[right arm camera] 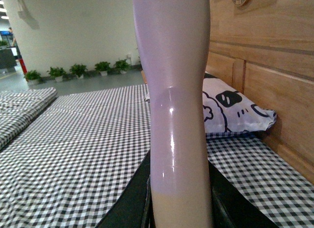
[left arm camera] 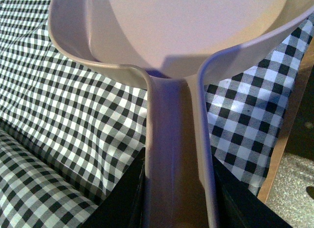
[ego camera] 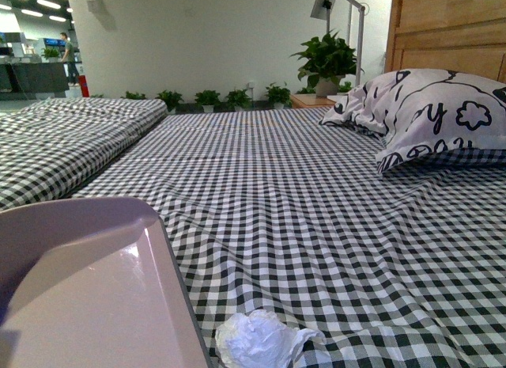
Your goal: Clean up trash
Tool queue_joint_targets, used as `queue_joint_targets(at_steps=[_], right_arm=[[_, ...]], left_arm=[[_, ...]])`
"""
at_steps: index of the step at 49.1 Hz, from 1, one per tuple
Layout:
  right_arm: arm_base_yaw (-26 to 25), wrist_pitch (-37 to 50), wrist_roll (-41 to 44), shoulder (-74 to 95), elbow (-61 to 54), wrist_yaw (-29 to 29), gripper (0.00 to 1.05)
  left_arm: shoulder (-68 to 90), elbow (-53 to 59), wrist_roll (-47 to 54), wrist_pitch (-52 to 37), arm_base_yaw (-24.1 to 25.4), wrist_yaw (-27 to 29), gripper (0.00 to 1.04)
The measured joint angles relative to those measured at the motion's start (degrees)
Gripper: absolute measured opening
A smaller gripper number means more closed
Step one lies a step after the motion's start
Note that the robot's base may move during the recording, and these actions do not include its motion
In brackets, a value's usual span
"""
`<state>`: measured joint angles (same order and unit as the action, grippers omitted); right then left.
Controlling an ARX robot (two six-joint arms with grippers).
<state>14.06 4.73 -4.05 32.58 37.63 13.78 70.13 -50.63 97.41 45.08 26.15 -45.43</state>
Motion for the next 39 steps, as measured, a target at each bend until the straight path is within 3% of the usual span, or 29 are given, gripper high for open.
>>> queue_joint_targets(at_steps=[11,39], right_arm=[[0.0,0.0,0.0,0.0,0.0,0.0,0.2],[0.0,0.0,0.02,0.0,0.0,0.0,0.2]], left_arm=[[-0.02,1.33,-0.13,3.06,-0.46,2.14,0.28],[0.0,3.21,-2.8,1.18,-1.7,3.5,0.28]])
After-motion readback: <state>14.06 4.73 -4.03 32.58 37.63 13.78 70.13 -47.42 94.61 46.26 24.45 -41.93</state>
